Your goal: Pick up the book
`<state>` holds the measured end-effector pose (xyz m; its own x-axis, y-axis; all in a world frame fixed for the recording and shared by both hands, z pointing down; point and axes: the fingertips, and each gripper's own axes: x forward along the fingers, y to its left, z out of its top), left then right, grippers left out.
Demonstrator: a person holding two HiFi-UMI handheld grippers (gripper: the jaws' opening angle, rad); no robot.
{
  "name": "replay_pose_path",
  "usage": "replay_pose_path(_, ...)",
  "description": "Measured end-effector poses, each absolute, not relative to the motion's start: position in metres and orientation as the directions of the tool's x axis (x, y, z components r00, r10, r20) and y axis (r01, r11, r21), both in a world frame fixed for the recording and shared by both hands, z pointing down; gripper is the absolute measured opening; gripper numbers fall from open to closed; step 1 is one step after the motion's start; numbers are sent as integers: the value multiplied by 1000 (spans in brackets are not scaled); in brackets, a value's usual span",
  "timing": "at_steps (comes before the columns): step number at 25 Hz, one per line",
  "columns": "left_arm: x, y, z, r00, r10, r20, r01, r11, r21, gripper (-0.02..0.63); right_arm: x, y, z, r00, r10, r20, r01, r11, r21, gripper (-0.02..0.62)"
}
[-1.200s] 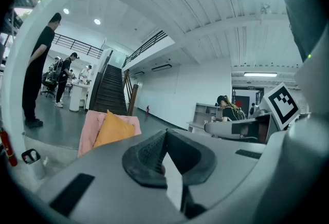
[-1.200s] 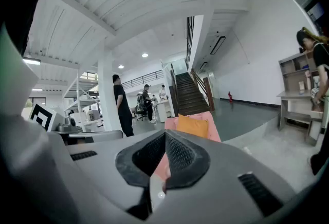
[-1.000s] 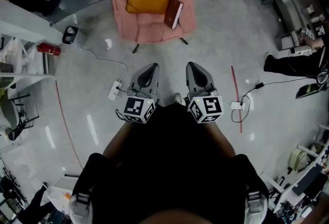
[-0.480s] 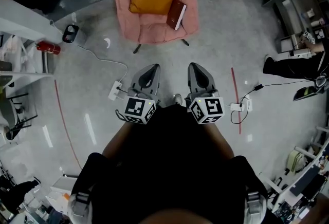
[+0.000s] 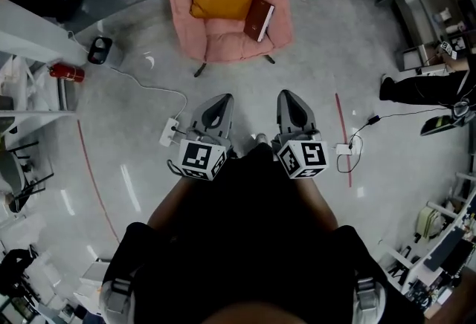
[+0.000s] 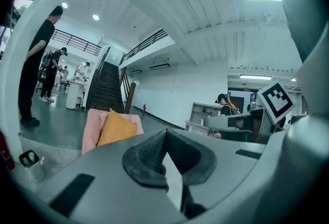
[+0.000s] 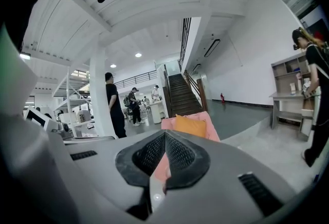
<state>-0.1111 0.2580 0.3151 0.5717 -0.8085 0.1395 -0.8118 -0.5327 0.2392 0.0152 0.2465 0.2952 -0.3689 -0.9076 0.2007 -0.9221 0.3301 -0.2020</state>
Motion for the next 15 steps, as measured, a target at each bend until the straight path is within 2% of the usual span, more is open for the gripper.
replay_pose_path(15, -107, 220, 313, 587, -799, 126, -798, -547, 251, 8, 13, 215, 302, -355, -913, 202, -925, 312, -215, -8)
